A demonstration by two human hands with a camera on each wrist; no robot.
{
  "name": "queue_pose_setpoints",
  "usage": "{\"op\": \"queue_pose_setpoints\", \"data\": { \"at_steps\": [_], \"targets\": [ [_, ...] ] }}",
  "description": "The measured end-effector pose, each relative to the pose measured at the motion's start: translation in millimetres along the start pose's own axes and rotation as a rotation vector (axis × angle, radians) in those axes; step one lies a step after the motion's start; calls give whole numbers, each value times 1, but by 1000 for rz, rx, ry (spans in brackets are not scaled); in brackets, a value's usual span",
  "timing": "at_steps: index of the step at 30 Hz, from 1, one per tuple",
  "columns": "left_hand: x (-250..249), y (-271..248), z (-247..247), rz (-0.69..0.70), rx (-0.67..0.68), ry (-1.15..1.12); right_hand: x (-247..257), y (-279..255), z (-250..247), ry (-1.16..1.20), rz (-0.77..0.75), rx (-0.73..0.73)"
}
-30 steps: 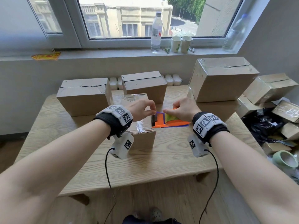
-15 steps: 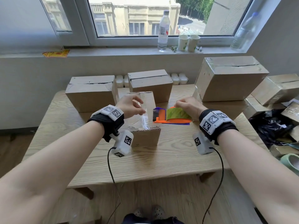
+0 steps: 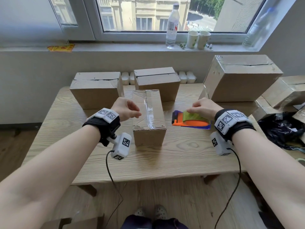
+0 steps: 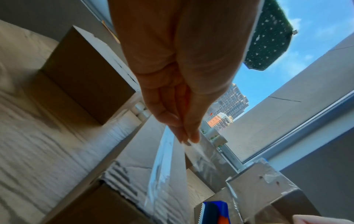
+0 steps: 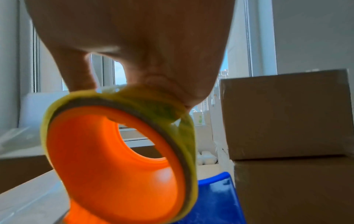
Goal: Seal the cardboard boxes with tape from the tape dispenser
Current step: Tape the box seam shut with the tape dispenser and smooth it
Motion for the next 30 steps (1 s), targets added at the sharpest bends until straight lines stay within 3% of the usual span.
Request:
{"op": "queue_pose_setpoints", "data": {
  "at_steps": [7, 27, 30],
  "targets": [
    [36, -5, -4, -152, -6, 60, -4, 6, 20, -94, 114, 84],
    [74, 4, 3, -328, -65, -81, 7, 50, 63, -163, 113, 158],
    [77, 5, 8, -333, -92, -10, 6, 53, 66, -171, 102, 159]
  ]
}}
Point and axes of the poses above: each hand's wrist, its own y-axis towards the middle knuckle, its own z-axis out of the palm, x = y × z, the point moved 1 cm from there along y, towards the middle knuckle, and after that the axes turned 12 degrees about -y, right-handed, at the moved point
